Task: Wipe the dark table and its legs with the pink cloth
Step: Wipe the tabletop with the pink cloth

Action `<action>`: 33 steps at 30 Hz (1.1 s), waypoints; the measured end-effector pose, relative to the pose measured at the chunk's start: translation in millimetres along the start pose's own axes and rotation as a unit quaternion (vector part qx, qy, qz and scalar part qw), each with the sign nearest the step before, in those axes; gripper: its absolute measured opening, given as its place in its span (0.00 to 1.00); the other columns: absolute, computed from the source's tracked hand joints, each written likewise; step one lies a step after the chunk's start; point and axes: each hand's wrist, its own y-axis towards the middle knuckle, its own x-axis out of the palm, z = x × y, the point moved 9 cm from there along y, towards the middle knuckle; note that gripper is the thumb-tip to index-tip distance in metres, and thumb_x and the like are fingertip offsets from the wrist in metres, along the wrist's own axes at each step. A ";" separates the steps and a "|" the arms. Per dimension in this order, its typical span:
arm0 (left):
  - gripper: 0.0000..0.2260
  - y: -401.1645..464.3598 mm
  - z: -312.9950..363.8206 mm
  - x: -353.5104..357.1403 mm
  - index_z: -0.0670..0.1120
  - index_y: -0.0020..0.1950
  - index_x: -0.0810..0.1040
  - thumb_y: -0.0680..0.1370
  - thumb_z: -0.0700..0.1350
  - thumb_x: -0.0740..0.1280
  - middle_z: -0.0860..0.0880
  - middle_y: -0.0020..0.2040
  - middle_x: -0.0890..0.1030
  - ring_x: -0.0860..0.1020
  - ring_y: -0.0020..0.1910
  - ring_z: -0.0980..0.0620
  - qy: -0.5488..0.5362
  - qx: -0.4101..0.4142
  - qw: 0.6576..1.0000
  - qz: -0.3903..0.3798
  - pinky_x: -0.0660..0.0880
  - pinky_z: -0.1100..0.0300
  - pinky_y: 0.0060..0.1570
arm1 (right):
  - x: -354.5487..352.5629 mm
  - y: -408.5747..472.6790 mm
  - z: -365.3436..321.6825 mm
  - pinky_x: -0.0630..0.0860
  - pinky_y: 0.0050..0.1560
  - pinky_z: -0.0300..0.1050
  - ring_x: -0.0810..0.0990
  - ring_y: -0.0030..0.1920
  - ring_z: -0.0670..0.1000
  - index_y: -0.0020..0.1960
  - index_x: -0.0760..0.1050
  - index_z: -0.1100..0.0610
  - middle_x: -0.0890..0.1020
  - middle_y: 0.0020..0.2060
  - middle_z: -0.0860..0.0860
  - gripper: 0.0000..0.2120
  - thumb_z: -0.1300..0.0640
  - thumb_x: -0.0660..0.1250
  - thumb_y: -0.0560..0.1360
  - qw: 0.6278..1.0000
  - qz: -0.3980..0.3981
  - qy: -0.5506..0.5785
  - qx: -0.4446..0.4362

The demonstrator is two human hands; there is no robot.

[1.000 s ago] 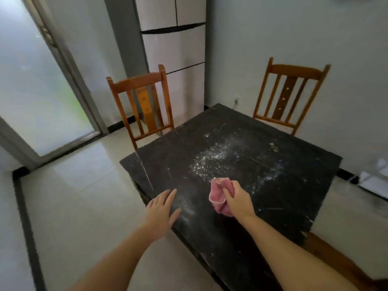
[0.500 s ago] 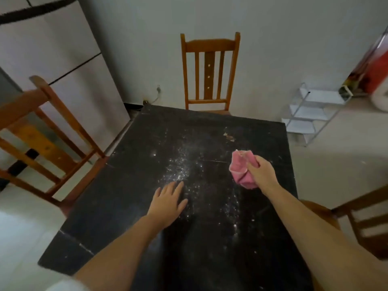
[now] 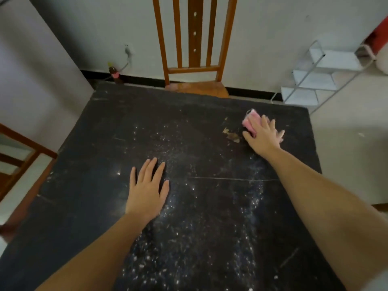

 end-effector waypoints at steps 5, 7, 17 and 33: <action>0.30 1.3 -1.4 3.1 0.49 0.74 0.56 0.76 0.59 0.40 0.49 0.76 0.54 0.47 0.75 0.51 -0.025 0.006 1.000 0.007 0.38 0.49 0.71 | 31.7 -47.3 -62.5 0.45 0.74 0.55 0.51 0.75 0.57 0.76 0.50 0.52 0.55 0.75 0.55 0.31 0.68 0.54 0.76 0.991 -0.032 0.042 -0.124; 0.30 1.4 -2.2 2.4 0.48 0.74 0.57 0.75 0.59 0.38 0.49 0.76 0.55 0.48 0.75 0.51 -0.043 0.009 0.999 0.011 0.38 0.50 0.71 | 36.6 -98.8 -93.2 0.45 0.74 0.49 0.55 0.74 0.55 0.76 0.51 0.51 0.58 0.74 0.53 0.36 0.75 0.53 0.73 0.984 -0.030 0.072 -0.160; 0.29 0.5 -3.5 -5.0 0.44 0.72 0.62 0.76 0.53 0.39 0.46 0.74 0.61 0.56 0.74 0.50 -0.064 0.003 0.998 0.028 0.43 0.49 0.72 | -8.9 -96.2 -60.8 0.61 0.72 0.41 0.66 0.68 0.43 0.65 0.73 0.55 0.71 0.67 0.49 0.24 0.72 0.54 0.75 0.936 0.055 0.291 -0.190; 0.23 7.4 -51.7 -31.6 0.41 0.69 0.65 0.77 0.48 0.48 0.43 0.70 0.67 0.62 0.70 0.47 -0.171 -0.057 0.980 0.088 0.47 0.50 0.72 | 74.7 -159.8 -169.9 0.54 0.74 0.58 0.50 0.74 0.48 0.74 0.44 0.41 0.52 0.73 0.43 0.48 0.77 0.54 0.65 0.911 -0.137 -0.005 -0.388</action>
